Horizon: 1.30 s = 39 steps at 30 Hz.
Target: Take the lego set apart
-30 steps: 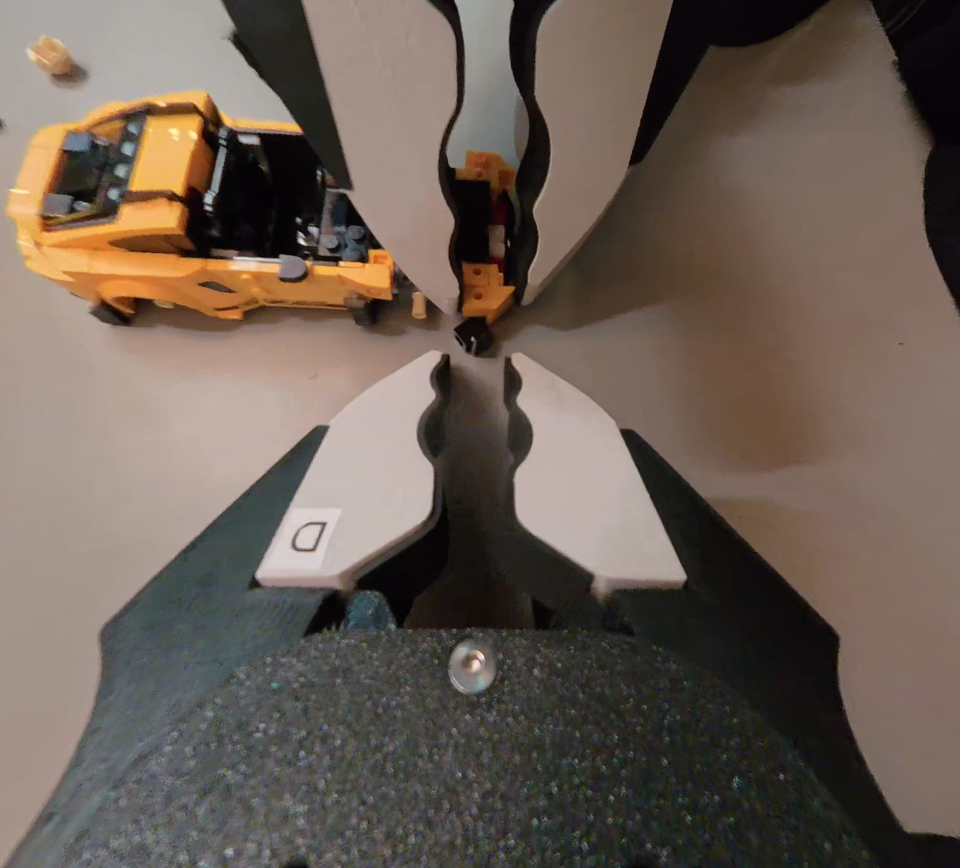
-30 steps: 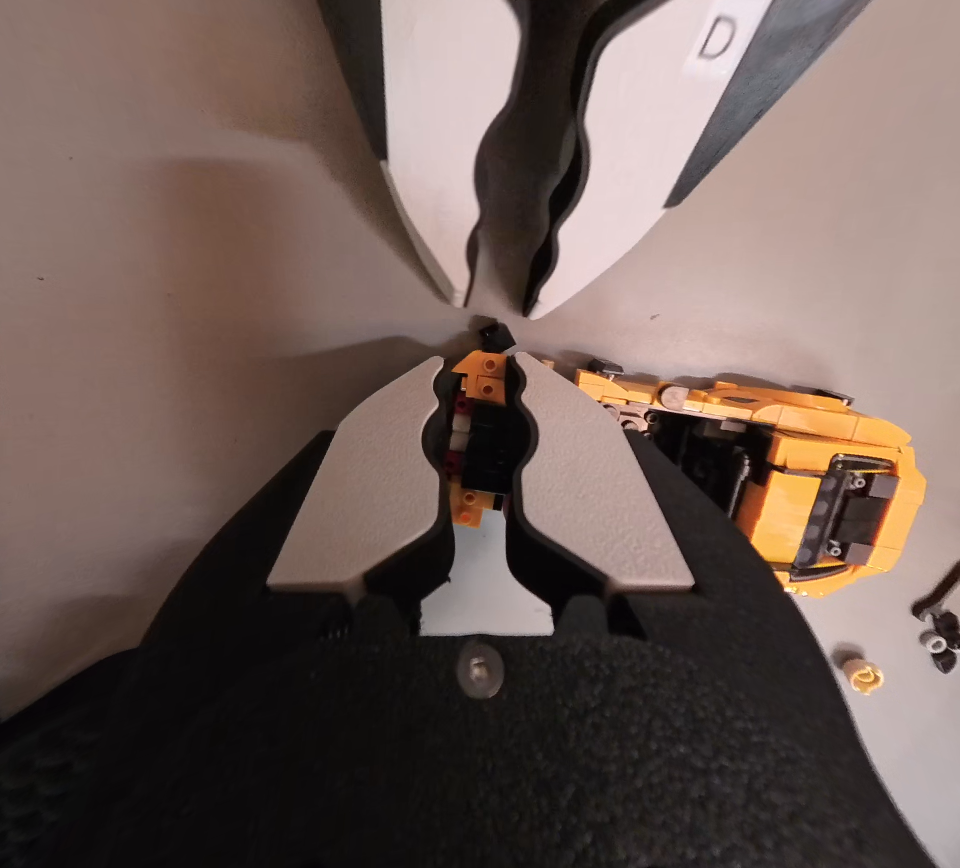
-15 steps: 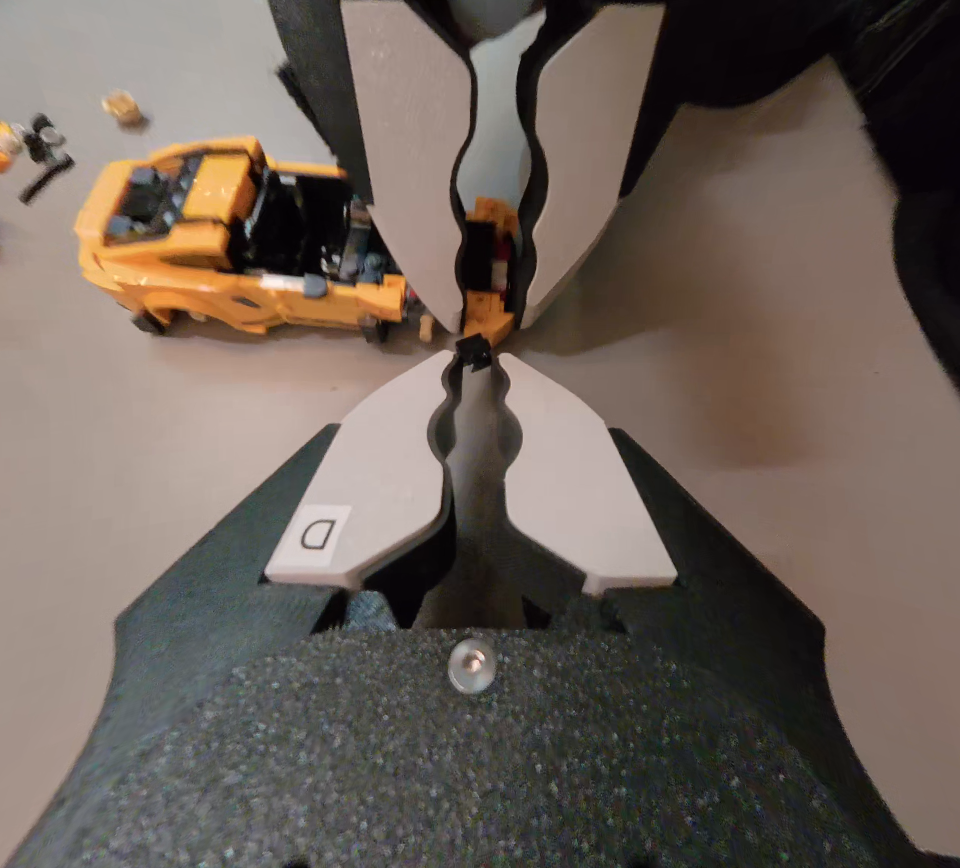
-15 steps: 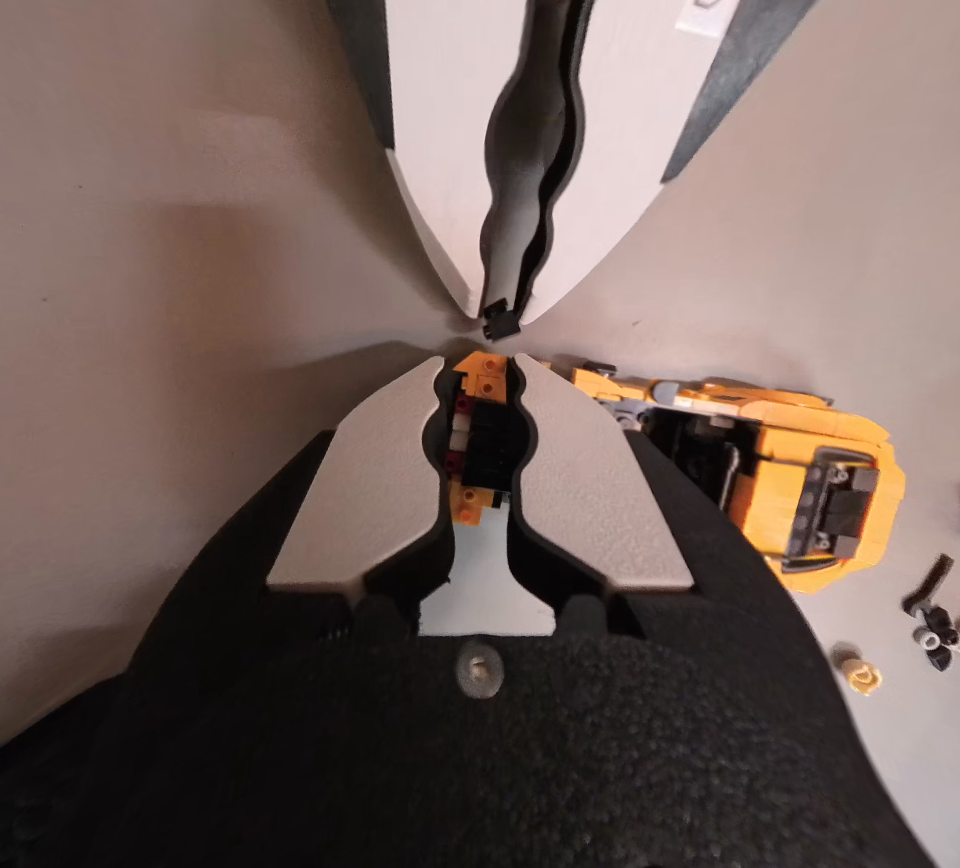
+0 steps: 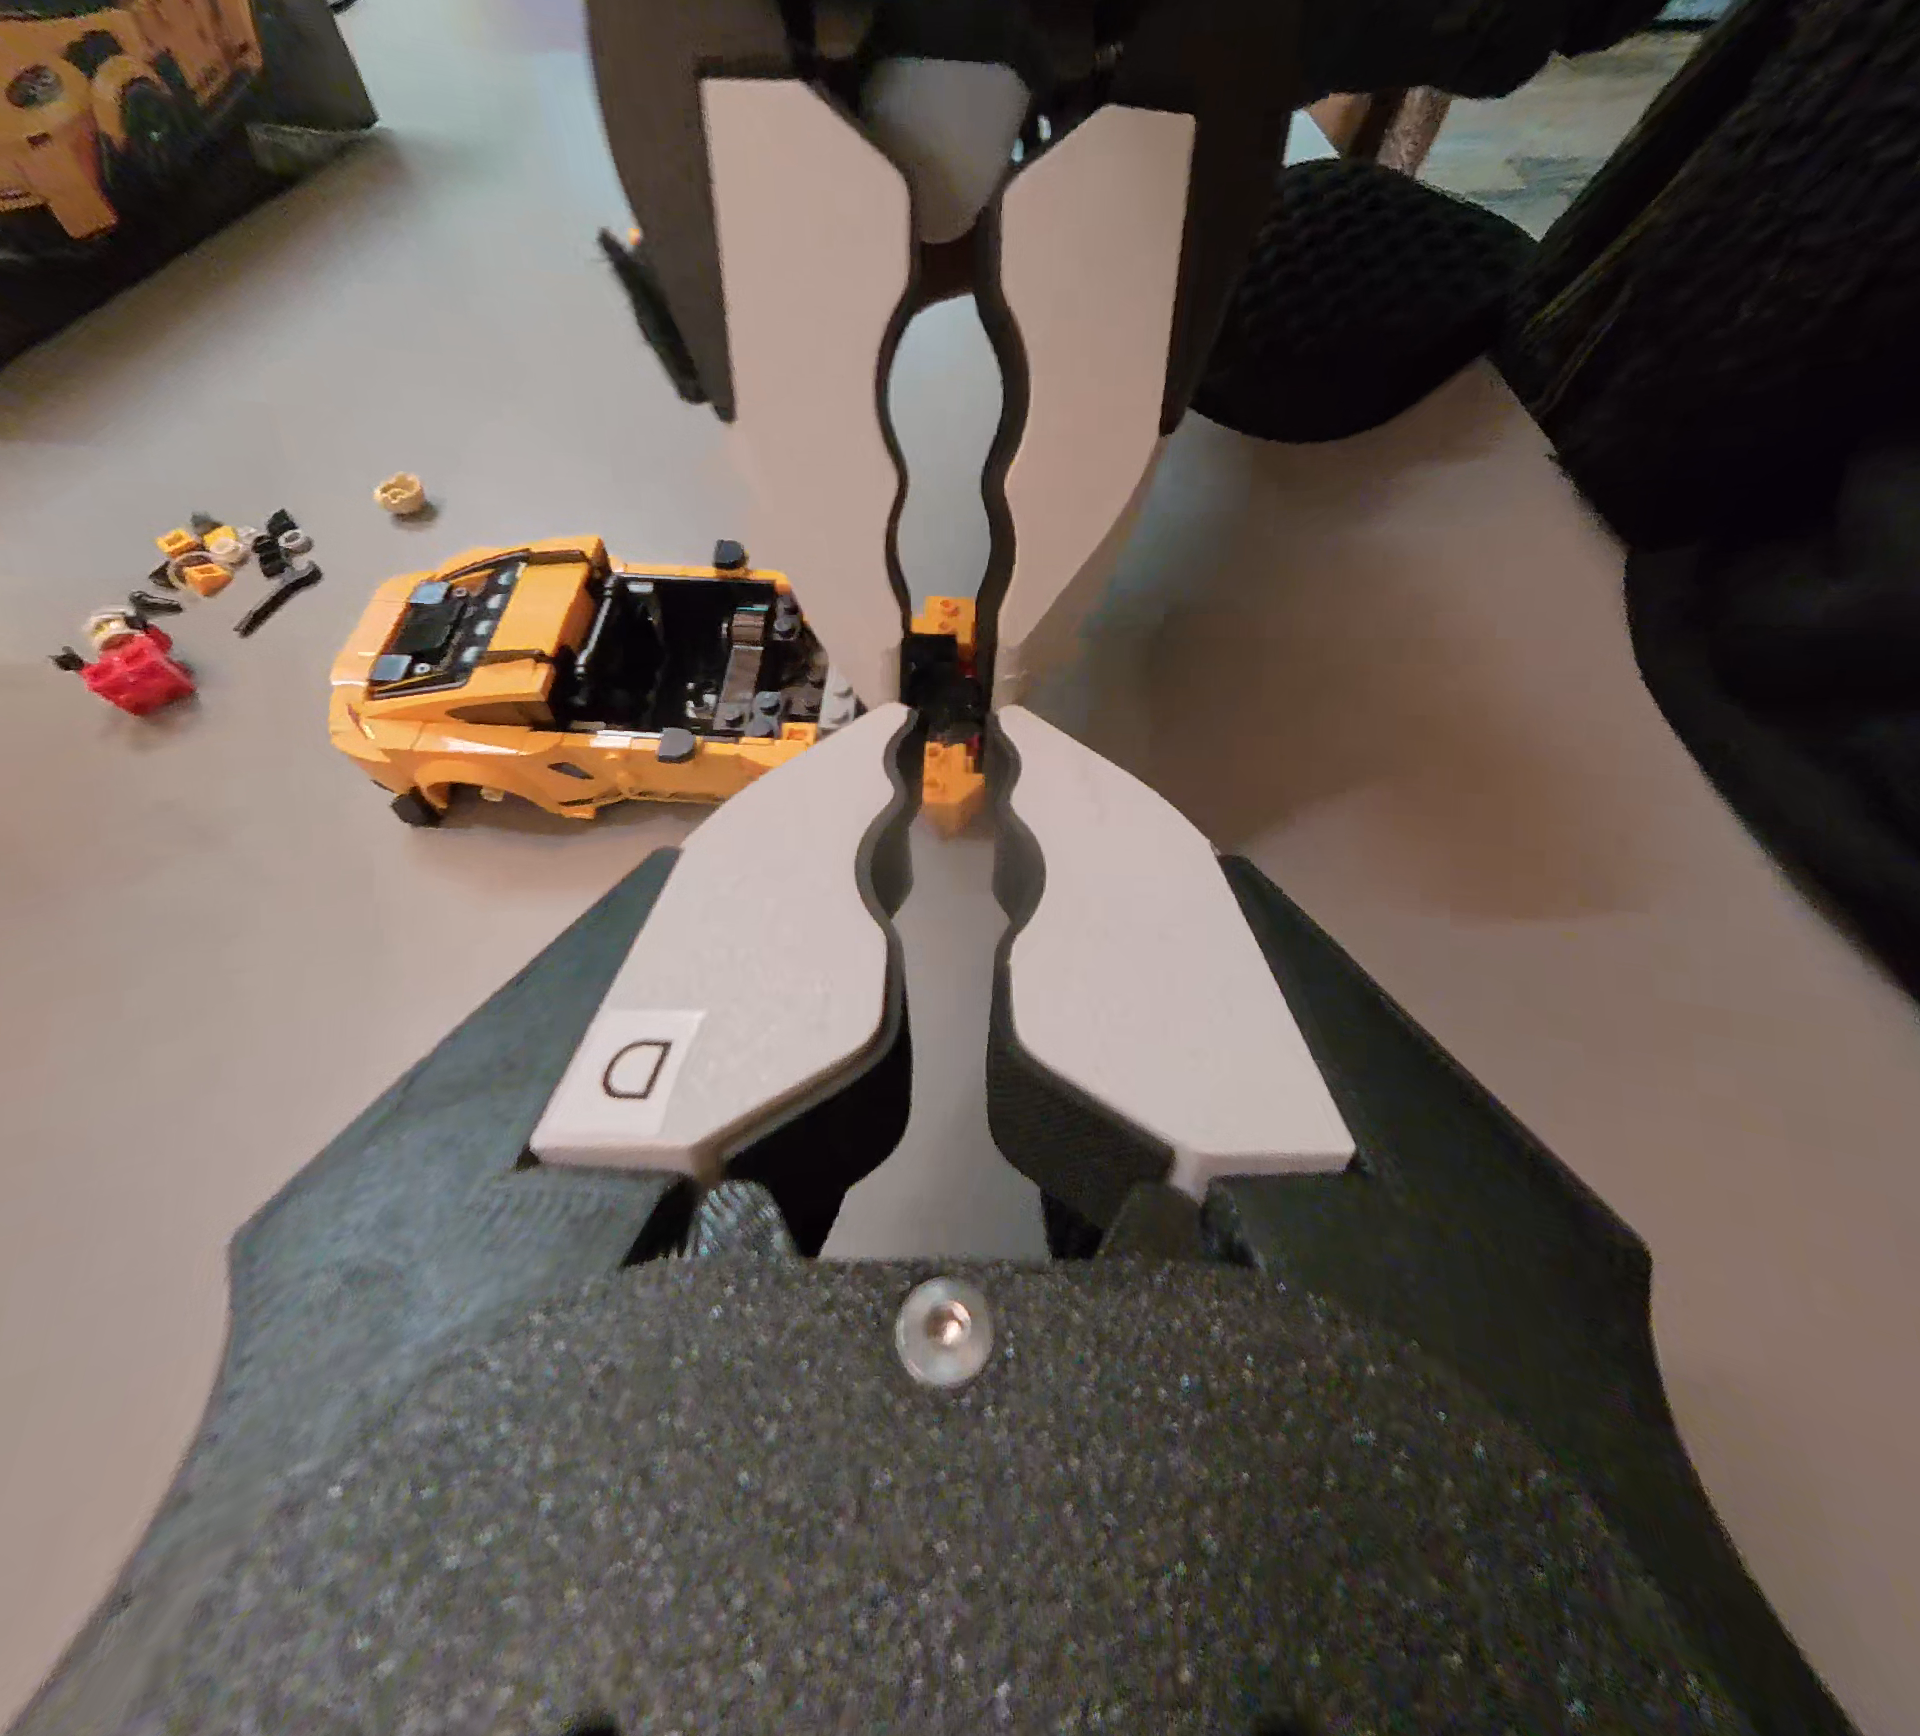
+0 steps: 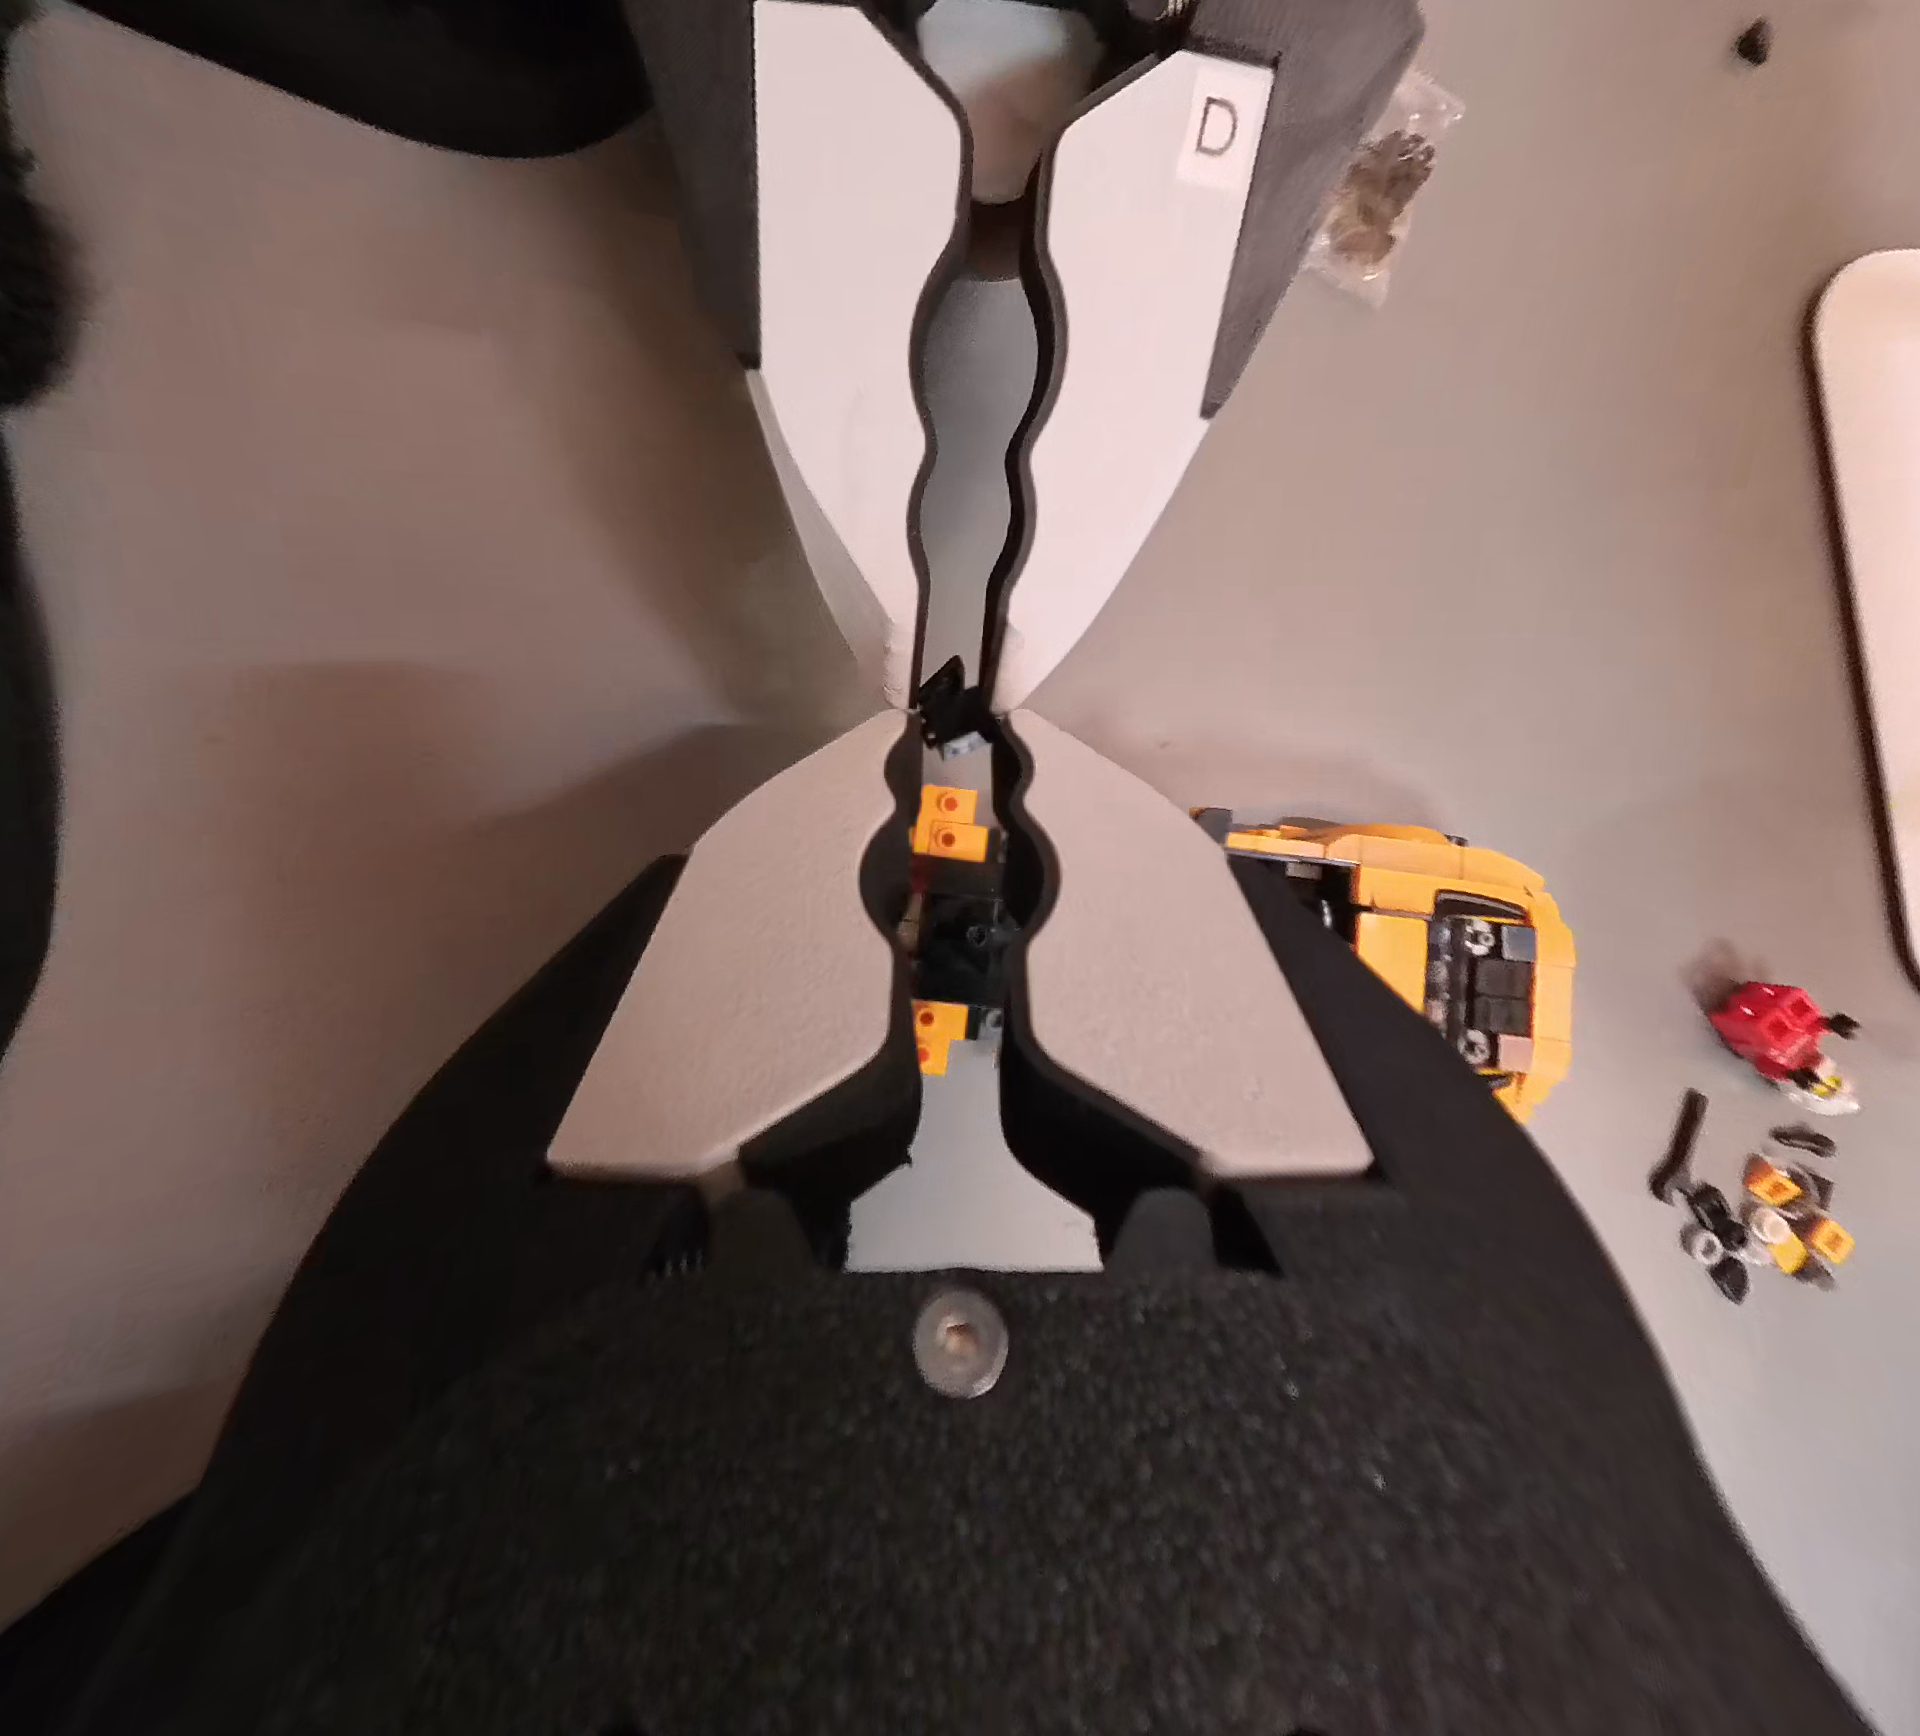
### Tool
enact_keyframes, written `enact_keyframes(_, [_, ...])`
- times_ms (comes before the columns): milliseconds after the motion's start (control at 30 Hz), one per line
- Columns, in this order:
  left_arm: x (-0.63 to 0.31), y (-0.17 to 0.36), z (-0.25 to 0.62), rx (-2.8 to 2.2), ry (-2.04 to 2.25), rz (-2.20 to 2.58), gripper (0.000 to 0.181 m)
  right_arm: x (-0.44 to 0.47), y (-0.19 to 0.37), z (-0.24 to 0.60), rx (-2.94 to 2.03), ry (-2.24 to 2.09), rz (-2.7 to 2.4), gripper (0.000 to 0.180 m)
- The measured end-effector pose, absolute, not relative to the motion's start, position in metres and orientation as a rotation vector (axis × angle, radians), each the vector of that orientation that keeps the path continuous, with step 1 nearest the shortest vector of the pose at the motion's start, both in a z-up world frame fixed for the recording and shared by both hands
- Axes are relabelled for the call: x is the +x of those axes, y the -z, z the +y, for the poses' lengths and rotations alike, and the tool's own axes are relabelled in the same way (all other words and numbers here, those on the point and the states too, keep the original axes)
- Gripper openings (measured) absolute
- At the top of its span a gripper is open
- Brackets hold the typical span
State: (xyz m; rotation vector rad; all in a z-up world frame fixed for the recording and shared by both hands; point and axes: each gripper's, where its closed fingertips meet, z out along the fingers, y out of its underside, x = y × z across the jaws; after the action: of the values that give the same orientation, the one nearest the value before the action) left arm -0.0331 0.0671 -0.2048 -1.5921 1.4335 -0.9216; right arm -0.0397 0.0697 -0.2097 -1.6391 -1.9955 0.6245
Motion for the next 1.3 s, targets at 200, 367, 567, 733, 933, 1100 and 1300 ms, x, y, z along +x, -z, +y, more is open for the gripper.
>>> enact_keyframes(200, [-0.034, 0.199, 0.072, -1.621, 0.903, 1.377, 0.011, -0.038, 0.205, 0.076, -1.653, -0.547, -1.895, 0.012])
enact_keyframes(367, [-0.033, 0.194, 0.075, -1.632, 0.878, 1.339, 0.01, -0.038, 0.201, 0.079, -1.671, -0.512, -1.782, 0.012])
enact_keyframes(567, [-0.032, 0.194, 0.076, -1.653, 0.808, 1.35, 0.008, -0.037, 0.2, 0.081, -1.684, -0.485, -1.651, 0.012])
enact_keyframes(733, [-0.029, 0.195, 0.067, -1.633, 0.808, 1.417, 0.007, -0.033, 0.201, 0.072, -1.71, -0.611, -1.559, 0.012])
enact_keyframes(933, [-0.028, 0.19, 0.062, -1.612, 0.839, 1.423, 0.006, -0.007, 0.205, 0.084, -1.76, -0.531, -1.466, 0.012])
enact_keyframes(1100, [-0.057, 0.174, 0.082, -1.65, 0.776, 1.293, 0.006, 0.096, 0.216, 0.125, -1.952, -0.348, -1.207, 0.012])
enact_keyframes(1300, [-0.081, 0.194, 0.111, -1.817, 0.642, 1.2, 0.007, 0.161, 0.256, 0.174, -2.157, -0.179, -1.067, 0.013])
